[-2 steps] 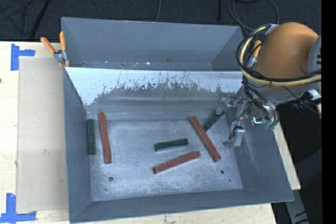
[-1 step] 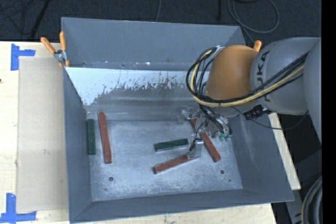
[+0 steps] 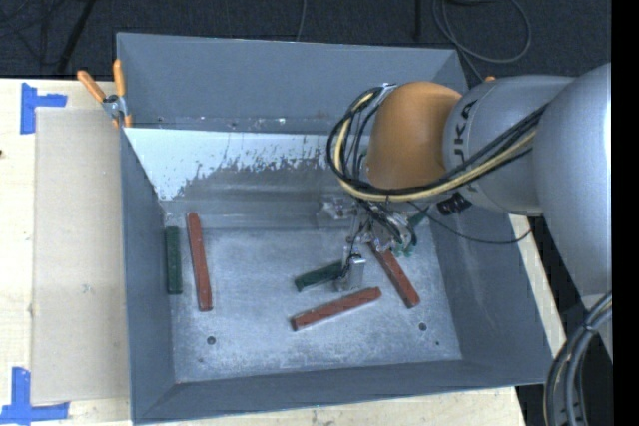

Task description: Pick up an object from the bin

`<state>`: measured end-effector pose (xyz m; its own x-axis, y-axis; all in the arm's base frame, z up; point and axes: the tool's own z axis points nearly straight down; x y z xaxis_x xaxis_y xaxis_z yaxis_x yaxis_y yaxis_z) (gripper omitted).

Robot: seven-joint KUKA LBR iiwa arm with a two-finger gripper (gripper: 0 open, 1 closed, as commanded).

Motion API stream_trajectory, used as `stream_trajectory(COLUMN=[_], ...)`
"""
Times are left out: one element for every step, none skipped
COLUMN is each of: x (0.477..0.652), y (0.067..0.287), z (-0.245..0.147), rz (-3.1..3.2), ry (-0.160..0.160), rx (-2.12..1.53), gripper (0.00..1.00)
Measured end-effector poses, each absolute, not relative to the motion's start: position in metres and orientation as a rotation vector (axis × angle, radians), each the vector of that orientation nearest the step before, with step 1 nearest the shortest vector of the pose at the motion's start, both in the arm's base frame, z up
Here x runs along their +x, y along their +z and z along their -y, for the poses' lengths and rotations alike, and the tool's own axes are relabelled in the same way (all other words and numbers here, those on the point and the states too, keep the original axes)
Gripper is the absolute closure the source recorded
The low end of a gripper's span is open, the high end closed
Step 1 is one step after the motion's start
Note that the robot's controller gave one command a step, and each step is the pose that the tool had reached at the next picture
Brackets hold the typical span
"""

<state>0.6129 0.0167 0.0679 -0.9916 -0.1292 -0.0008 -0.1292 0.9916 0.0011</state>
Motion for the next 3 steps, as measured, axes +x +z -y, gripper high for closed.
stream_trajectory(x=[0.613, 0.613, 0.613], y=[0.070, 0.070, 0.070], z=[-0.016, -0.017, 0.019], rz=[-3.133, -3.134, -3.115], ry=[0.000, 0.000, -0.001], rx=[-0.206, -0.207, -0.401], gripper=[1.00, 0.00, 0.00])
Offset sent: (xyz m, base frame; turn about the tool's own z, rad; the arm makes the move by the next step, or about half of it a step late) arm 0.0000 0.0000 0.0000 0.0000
